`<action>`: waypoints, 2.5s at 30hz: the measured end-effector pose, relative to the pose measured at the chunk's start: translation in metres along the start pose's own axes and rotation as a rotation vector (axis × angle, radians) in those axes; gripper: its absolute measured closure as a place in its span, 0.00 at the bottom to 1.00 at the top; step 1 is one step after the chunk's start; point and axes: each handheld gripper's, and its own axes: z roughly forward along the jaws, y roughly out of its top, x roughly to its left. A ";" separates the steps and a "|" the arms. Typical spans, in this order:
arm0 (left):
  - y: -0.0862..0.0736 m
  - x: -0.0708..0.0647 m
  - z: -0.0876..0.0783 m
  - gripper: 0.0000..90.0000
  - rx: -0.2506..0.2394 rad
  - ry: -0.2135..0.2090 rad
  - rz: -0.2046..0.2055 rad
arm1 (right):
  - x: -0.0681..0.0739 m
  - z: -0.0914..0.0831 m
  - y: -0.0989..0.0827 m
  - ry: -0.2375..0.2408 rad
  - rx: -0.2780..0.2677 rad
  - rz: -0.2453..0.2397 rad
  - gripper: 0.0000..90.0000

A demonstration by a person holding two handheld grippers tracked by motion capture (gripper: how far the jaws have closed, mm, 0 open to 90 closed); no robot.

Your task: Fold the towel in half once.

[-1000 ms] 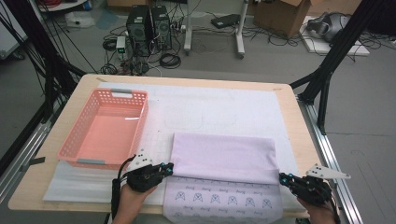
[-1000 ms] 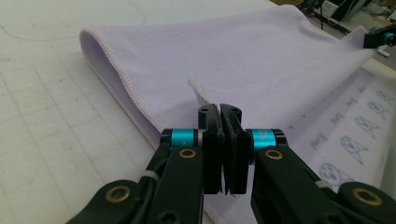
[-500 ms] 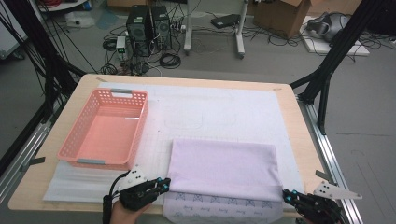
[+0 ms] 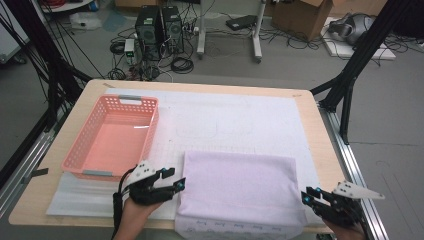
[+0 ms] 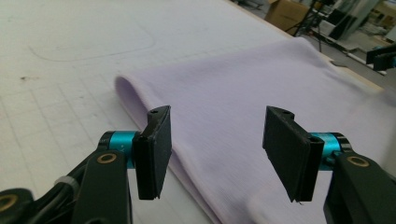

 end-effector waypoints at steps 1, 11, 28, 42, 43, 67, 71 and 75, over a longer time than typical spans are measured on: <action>0.003 0.005 0.007 0.48 0.015 0.010 -0.008 | -0.004 0.009 0.003 -0.008 0.004 0.005 0.77; 0.013 0.029 0.053 0.42 0.133 0.122 -0.033 | -0.026 0.066 0.026 -0.097 0.065 0.061 0.51; 0.010 0.004 0.073 0.92 0.225 0.159 0.107 | -0.023 0.085 0.032 -0.041 0.136 0.009 0.94; 0.046 0.024 0.066 0.94 0.074 0.148 -0.010 | -0.039 0.077 0.053 -0.008 -0.011 0.026 0.97; 0.052 0.027 0.067 0.94 0.063 0.151 -0.017 | -0.041 0.078 0.058 -0.012 -0.022 0.023 0.97; 0.117 0.086 0.109 0.94 -0.007 0.235 -0.002 | -0.080 0.138 0.141 -0.108 -0.088 -0.010 0.97; 0.111 0.093 0.114 0.94 0.012 0.246 -0.036 | -0.084 0.145 0.145 -0.116 -0.109 0.005 0.96; 0.106 0.092 0.117 0.77 0.066 0.222 -0.049 | -0.086 0.155 0.143 -0.122 -0.059 0.047 0.83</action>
